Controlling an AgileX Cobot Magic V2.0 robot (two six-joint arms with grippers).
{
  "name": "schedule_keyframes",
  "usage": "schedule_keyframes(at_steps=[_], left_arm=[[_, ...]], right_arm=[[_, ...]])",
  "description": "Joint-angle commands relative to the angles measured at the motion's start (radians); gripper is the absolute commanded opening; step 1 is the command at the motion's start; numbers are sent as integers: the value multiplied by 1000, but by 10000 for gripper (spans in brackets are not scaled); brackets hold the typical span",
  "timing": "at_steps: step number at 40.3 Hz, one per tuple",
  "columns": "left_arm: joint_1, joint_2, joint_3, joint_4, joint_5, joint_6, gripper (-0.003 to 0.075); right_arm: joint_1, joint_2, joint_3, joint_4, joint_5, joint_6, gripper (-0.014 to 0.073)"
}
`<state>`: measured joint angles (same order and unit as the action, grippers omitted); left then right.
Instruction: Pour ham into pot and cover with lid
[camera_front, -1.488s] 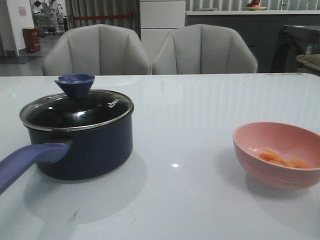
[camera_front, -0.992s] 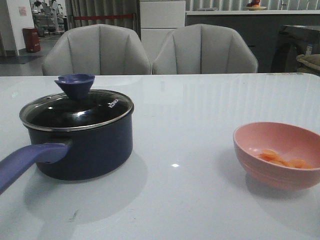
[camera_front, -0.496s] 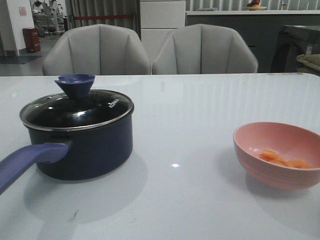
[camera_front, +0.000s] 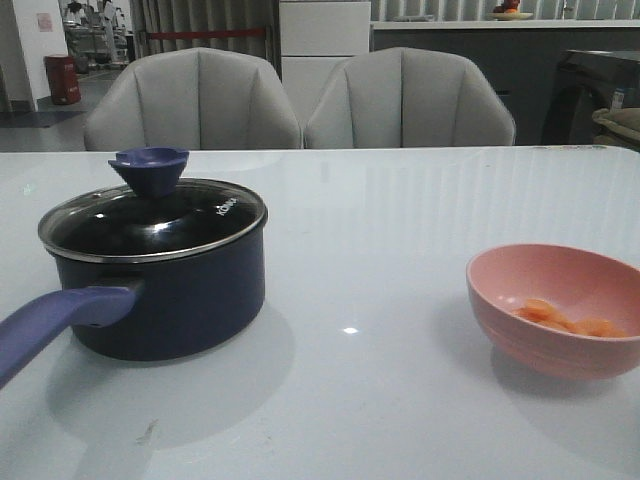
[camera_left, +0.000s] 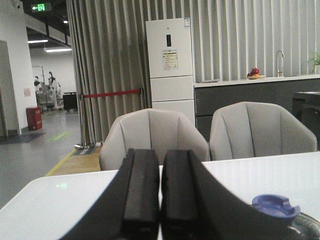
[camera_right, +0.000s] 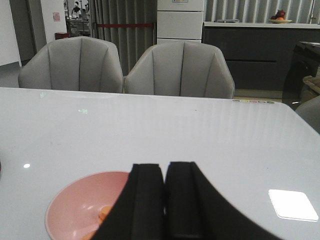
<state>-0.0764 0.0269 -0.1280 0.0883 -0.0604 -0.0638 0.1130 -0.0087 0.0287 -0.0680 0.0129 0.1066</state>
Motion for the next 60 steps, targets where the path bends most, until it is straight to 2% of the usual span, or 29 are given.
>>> schedule_keyframes(at_steps=[1, 6, 9, 30, 34, 37, 42, 44, 49, 55, 58, 60], left_arm=[[2, 84, -147, -52, 84, -2, 122], [2, 188, -267, -54, 287, -2, 122], [2, 246, -301, -88, 349, -2, 122], [2, 433, -302, -112, 398, -2, 131], [2, 451, -302, -112, 396, -2, 190], [2, 456, -302, -112, 394, -2, 271], [2, 456, -302, -108, 389, -2, 452], [2, 457, -302, -108, 389, -2, 489], [2, 458, -300, -115, 403, -2, 503], [2, 460, -283, -162, 347, -2, 504], [2, 466, -297, -162, 375, -2, 515], [2, 481, -321, -162, 417, -2, 549]], right_arm=[[-6, -19, 8, -9, -78, -1, 139], [-6, -19, 8, -9, -74, -1, 139], [-6, -19, 8, -9, -74, -1, 139], [-6, -19, 8, -9, -74, -1, 139], [-6, -19, 8, -9, -74, -1, 139], [-6, -19, 8, -9, -74, -1, 139], [-6, -19, 8, -9, -74, -1, 139], [-6, -19, 8, -9, -74, -1, 139], [-6, -19, 8, -9, -74, -1, 139], [-6, -19, 8, -9, -74, -1, 139], [-6, -19, 8, -9, -74, -1, 139], [-6, -19, 8, -9, -74, -1, 139]])
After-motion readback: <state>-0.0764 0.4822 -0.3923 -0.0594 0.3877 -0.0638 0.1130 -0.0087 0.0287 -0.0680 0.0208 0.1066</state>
